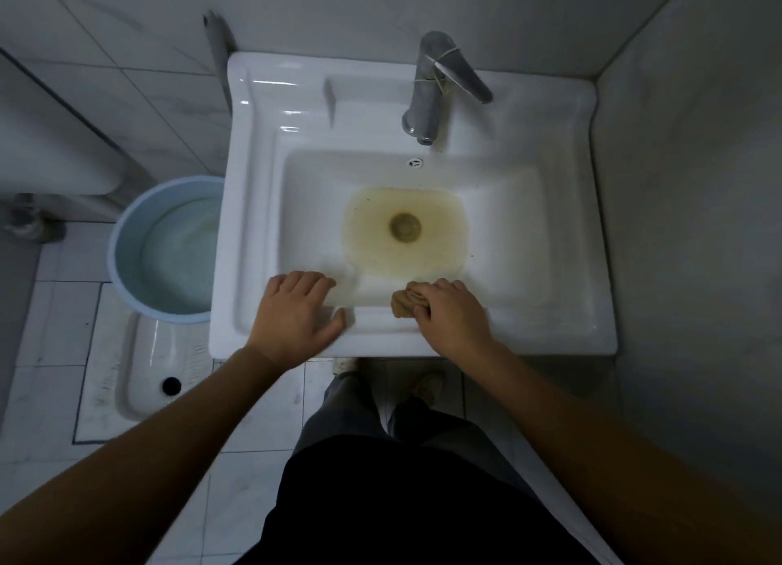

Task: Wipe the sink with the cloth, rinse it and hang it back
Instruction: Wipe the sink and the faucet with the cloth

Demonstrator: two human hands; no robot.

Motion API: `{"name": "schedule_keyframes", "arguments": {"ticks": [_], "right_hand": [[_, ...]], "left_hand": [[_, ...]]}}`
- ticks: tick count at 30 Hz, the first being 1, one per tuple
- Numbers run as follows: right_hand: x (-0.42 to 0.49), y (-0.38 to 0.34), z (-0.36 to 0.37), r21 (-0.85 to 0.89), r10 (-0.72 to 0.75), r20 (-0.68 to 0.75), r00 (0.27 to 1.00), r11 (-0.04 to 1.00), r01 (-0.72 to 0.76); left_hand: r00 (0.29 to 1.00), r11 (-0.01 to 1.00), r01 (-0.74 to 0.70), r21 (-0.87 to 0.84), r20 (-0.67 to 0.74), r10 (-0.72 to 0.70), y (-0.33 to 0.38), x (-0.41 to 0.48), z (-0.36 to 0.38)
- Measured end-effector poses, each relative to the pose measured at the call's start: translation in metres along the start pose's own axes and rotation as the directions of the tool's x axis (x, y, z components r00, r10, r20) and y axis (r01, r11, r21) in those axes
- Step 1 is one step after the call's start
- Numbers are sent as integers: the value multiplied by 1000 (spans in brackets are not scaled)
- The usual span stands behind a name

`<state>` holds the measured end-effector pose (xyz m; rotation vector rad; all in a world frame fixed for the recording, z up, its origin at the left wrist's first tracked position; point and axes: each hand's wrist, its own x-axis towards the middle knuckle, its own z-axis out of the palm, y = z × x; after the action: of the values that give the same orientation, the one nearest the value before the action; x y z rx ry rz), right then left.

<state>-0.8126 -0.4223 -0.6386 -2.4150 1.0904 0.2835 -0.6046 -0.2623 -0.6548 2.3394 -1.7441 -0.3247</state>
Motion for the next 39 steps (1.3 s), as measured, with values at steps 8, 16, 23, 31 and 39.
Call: {"name": "schedule_keyframes", "arguments": {"ticks": [8,16,23,31,39], "right_hand": [[26,-72,19,91,-143,65,988,986,137],[40,-92,20,227,-116,150,982,971,80],[39,-52,9,31,-72,135,988,997,69],[47,11,-23,142,93,255,963,981,-132],[56,45,-88,672,200,15,980,724,-158]], "left_hand": [[1000,999,-7,-43,19,8,-42,-10,-2],[1000,997,16,-79,-24,-18,-45,-4,1],[995,996,18,-83,-92,-25,-45,3,2],[986,984,152,-91,-62,-158,-15,12,-1],[790,444,612,-655,484,-376,104,110,-21]]}}
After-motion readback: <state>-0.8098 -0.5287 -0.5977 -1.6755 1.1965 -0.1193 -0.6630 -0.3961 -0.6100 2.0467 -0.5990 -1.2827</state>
